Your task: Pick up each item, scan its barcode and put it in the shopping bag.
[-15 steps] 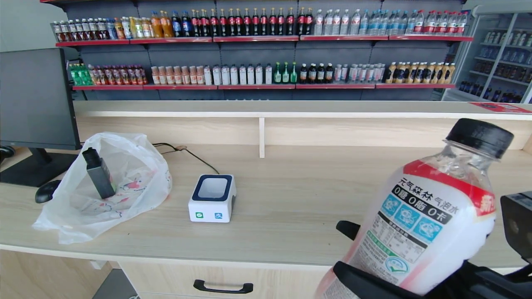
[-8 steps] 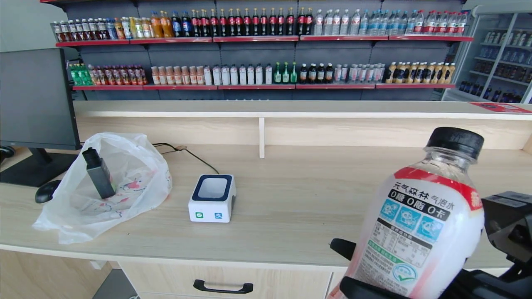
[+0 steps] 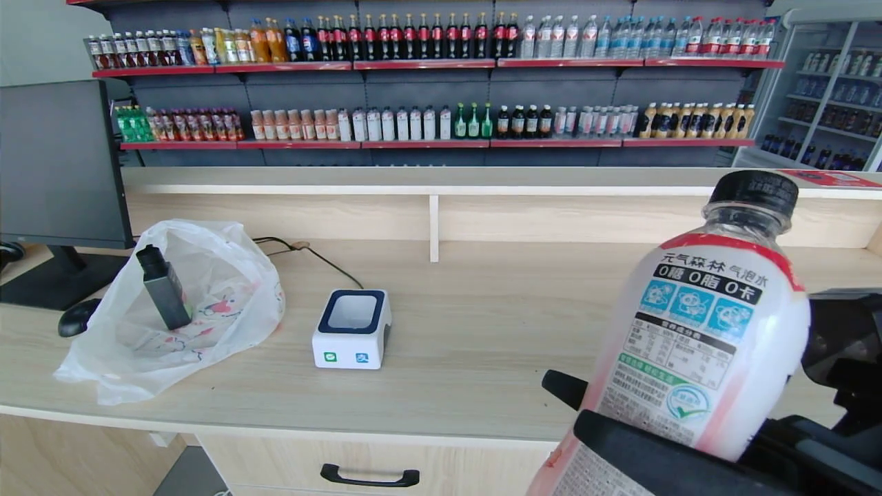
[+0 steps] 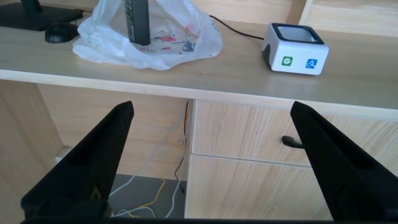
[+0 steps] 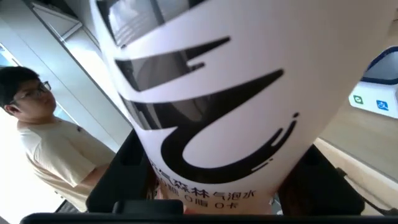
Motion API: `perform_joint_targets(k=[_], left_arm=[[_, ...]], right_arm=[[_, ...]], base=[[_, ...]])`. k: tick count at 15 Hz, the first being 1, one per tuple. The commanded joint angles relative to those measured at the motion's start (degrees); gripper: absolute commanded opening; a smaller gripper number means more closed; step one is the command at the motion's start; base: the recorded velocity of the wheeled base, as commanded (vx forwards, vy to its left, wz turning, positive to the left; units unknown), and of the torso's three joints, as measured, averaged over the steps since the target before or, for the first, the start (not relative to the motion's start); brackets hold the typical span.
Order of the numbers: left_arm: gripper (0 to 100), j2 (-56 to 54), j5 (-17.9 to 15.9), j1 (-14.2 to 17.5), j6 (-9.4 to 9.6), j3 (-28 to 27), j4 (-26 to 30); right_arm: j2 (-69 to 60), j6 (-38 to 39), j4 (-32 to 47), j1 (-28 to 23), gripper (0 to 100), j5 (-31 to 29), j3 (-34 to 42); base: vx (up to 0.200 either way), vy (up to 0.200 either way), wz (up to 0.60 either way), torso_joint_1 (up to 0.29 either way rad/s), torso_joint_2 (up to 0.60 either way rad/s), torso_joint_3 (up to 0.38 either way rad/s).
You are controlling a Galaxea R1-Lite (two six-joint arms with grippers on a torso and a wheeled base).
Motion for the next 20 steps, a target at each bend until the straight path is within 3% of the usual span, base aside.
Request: perform_joint_targets(k=[1, 11, 20], left_arm=[[100, -0.02, 0.01, -0.07, -0.02, 0.0, -0.01], [100, -0.02, 0.01, 0.01, -0.02, 0.0, -0.01], [100, -0.02, 0.01, 0.01, -0.02, 0.0, -0.01]], right_arm=[[0.07, 2.22, -0.01, 0.02, 0, 0.03, -2.55], [4.11, 9.61, -0.01, -0.07, 0, 0.03, -13.01], [3.59, 9.52, -0.01, 0.02, 0, 0.03, -12.74]], base=[[0.0, 0.0, 0.0, 0.0, 0.0, 0.0], [0.0, 0.0, 0.0, 0.0, 0.0, 0.0], [0.0, 0.0, 0.0, 0.0, 0.0, 0.0]])
